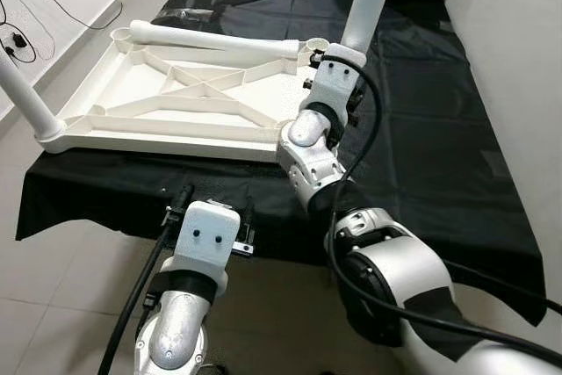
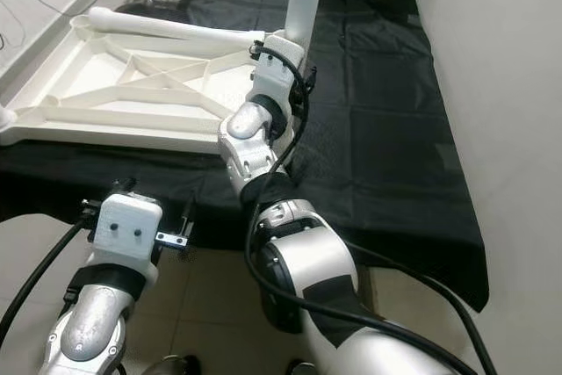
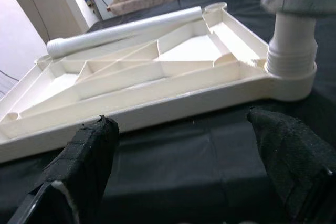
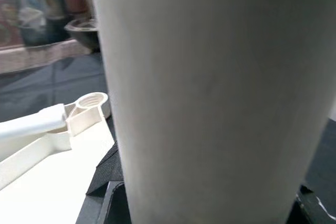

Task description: Building children table

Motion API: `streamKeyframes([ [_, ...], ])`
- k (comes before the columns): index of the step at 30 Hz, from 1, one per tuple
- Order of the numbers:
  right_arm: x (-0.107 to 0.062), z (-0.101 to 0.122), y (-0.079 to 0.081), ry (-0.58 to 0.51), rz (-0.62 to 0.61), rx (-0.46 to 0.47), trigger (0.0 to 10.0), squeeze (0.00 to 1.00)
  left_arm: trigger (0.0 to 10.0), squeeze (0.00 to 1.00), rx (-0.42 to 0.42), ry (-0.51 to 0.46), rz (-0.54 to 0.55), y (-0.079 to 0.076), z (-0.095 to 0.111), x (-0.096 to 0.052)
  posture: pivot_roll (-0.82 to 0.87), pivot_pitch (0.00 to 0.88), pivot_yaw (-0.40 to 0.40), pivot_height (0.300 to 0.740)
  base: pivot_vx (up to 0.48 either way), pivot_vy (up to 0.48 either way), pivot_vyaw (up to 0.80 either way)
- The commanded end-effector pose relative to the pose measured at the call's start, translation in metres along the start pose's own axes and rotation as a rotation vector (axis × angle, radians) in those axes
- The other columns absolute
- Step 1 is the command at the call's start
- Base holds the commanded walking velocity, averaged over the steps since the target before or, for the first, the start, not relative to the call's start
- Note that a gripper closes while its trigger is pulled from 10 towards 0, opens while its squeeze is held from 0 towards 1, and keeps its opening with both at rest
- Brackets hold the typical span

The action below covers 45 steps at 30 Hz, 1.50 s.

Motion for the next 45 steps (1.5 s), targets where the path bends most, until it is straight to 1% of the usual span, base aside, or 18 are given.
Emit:
streamKeyframes([
  [1,-0.002,-0.043,-0.036,0.161,-0.146,-0.088,10.0,0.0,10.0,0.0,0.008,0.004,-0.011,-0.001,-0.002,0.0,0.16,0.203,-0.021,0.74,0.0,0.0,0.0],
  [3,-0.006,-0.035,-0.027,0.121,-0.145,-0.106,10.0,0.0,10.0,0.0,0.012,-0.006,-0.009,0.001,0.0,0.0,0.16,0.203,-0.021,0.74,0.0,0.0,0.0],
  [4,-0.006,-0.035,-0.027,0.121,-0.145,-0.106,10.0,0.0,10.0,0.0,0.012,-0.006,-0.009,0.001,0.0,0.0,0.16,0.203,-0.021,0.74,0.0,0.0,0.0],
  [6,-0.006,-0.032,-0.027,0.115,-0.187,-0.119,10.0,0.0,10.0,0.0,0.005,-0.005,-0.017,0.0,0.0,-0.001,0.18,0.197,-0.027,0.74,0.0,0.0,0.0],
  [9,-0.006,-0.031,-0.028,0.111,-0.2,-0.12,10.0,0.0,10.0,0.0,-0.001,-0.003,-0.024,-0.001,0.0,-0.001,0.18,0.197,-0.027,0.74,0.0,0.0,0.0],
  [11,-0.006,-0.03,-0.03,0.109,-0.239,-0.122,10.0,0.0,10.0,0.0,-0.009,0.002,-0.051,-0.007,-0.001,-0.003,0.17,0.197,-0.028,0.74,0.0,0.0,0.0],
  [18,-0.005,-0.033,-0.034,0.12,-0.25,-0.135,10.0,0.0,10.0,0.0,-0.028,0.007,-0.085,-0.014,-0.002,-0.005,0.17,0.196,-0.029,0.74,0.0,0.0,0.0],
  [20,-0.005,-0.033,-0.034,0.127,-0.251,-0.124,10.0,0.0,10.0,0.0,-0.104,0.007,-0.17,-0.026,-0.001,-0.008,0.17,0.194,-0.03,0.74,0.0,0.0,0.0],
  [21,-0.005,-0.033,-0.034,0.127,-0.251,-0.124,10.0,0.0,10.0,0.0,-0.104,0.007,-0.17,-0.026,-0.001,-0.008,0.17,0.194,-0.03,0.74,0.0,0.0,0.0],
  [23,-0.005,-0.03,-0.031,0.112,-0.237,-0.119,10.0,0.0,10.0,0.0,-0.159,-0.001,-0.258,-0.038,0.002,-0.014,0.16,0.196,-0.031,0.74,0.0,0.0,0.0],
  [25,-0.004,-0.029,-0.031,0.109,-0.237,-0.118,10.0,0.0,10.0,0.0,-0.171,-0.006,-0.279,-0.041,0.003,-0.016,0.16,0.196,-0.031,0.74,0.0,0.0,0.0],
  [26,-0.005,-0.029,-0.03,0.106,-0.235,-0.118,10.0,0.0,10.0,0.0,-0.168,-0.012,-0.305,-0.046,0.003,-0.019,0.16,0.196,-0.031,0.74,0.0,0.0,0.0],
  [28,-0.005,-0.029,-0.03,0.106,-0.235,-0.118,10.0,0.0,10.0,0.0,-0.168,-0.012,-0.305,-0.046,0.003,-0.019,0.16,0.196,-0.031,0.74,0.0,0.0,0.0],
  [29,-0.005,-0.029,-0.029,0.112,-0.233,-0.116,10.0,0.0,10.0,0.0,-0.165,-0.015,-0.319,-0.048,0.004,-0.021,0.16,0.196,-0.031,0.74,0.0,0.0,0.0],
  [32,-0.007,-0.031,-0.027,0.123,-0.218,-0.112,10.0,0.0,10.0,0.0,-0.137,-0.02,-0.34,-0.053,0.003,-0.023,0.15,0.195,-0.035,0.74,0.0,0.0,0.0],
  [39,-0.01,-0.033,-0.025,0.136,-0.203,-0.103,10.0,0.0,10.0,0.0,-0.127,-0.018,-0.318,-0.049,0.0,-0.021,0.15,0.195,-0.034,0.74,0.0,0.0,0.0],
  [40,-0.01,-0.034,-0.024,0.141,-0.198,-0.096,10.0,1.0,10.0,0.0,-0.129,-0.015,-0.312,-0.048,0.0,-0.021,0.15,0.195,-0.034,0.74,0.0,0.0,0.0],
  [45,-0.012,-0.036,-0.022,0.158,-0.18,-0.072,10.0,1.0,10.0,0.0,-0.123,-0.005,-0.304,-0.046,-0.003,-0.021,0.15,0.196,-0.034,0.74,0.0,0.0,0.0],
])
Point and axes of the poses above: a point about 5 cm out from each wrist's last joint towards the gripper, its own x axis pointing out of the wrist towards the gripper, its own z axis along the axis of the wrist's last joint, y = z × x, the point moved 3 cm from there along x, pointing out of the wrist towards the gripper, and after that the axes turned 15 degrees about x, right-handed, at the moved point
